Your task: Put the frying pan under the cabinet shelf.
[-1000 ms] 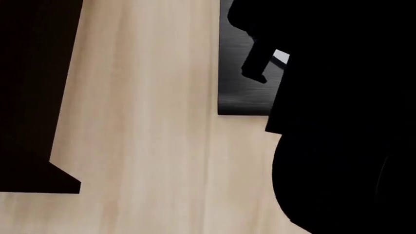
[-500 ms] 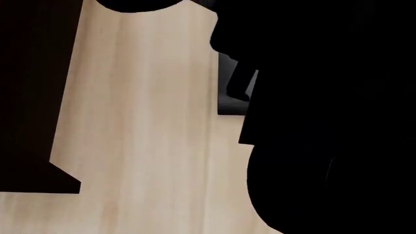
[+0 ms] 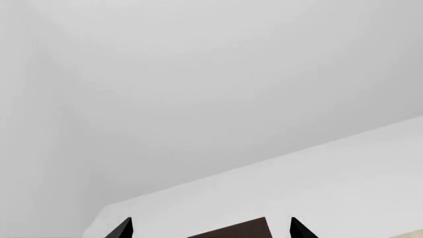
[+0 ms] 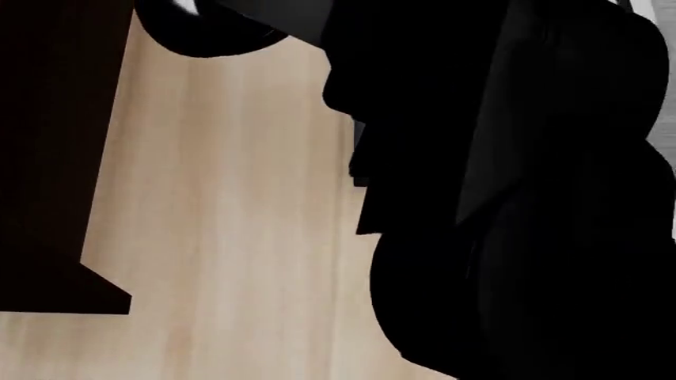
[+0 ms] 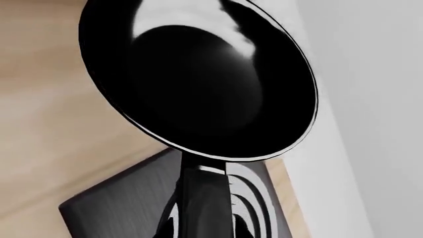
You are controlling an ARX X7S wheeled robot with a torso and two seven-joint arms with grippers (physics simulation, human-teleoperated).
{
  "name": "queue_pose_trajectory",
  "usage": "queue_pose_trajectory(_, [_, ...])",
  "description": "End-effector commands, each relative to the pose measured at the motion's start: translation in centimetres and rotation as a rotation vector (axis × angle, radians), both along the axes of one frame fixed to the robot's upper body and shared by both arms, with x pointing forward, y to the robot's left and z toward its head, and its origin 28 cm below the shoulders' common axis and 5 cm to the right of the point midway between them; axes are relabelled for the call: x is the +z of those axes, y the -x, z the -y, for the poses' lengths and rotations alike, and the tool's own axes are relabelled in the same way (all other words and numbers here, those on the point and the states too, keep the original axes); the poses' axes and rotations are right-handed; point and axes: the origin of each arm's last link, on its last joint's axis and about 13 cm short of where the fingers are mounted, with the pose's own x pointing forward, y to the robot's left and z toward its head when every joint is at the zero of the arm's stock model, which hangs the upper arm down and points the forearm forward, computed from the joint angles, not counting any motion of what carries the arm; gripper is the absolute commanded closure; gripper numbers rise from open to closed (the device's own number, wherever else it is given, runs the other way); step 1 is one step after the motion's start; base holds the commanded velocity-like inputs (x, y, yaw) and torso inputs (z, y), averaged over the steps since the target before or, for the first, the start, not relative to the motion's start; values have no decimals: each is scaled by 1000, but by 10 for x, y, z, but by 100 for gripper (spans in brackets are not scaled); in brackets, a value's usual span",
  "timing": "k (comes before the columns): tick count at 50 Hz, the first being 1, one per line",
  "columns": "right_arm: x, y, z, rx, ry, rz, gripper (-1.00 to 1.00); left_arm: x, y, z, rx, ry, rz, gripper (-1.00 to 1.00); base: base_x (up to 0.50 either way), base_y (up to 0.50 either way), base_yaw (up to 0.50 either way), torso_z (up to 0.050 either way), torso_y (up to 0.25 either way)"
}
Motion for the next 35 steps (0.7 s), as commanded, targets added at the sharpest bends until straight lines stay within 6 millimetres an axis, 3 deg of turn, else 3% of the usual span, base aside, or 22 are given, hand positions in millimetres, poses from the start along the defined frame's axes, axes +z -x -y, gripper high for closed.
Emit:
queue_pose_trajectory(1, [3, -4, -6, -10, 11, 80, 100, -1, 1, -2, 5, 2, -1, -100, 0, 0, 0, 0, 0])
queue_pose_trajectory(18, [-10, -17, -2, -43, 22, 34, 100, -2, 2, -5, 12, 6, -1, -100, 0, 0, 0, 1, 2])
queue_pose_trajectory(35, [-36, -30, 6, -77, 25, -32, 100, -3, 1, -3, 13, 3, -4, -100, 0, 0, 0, 1, 2])
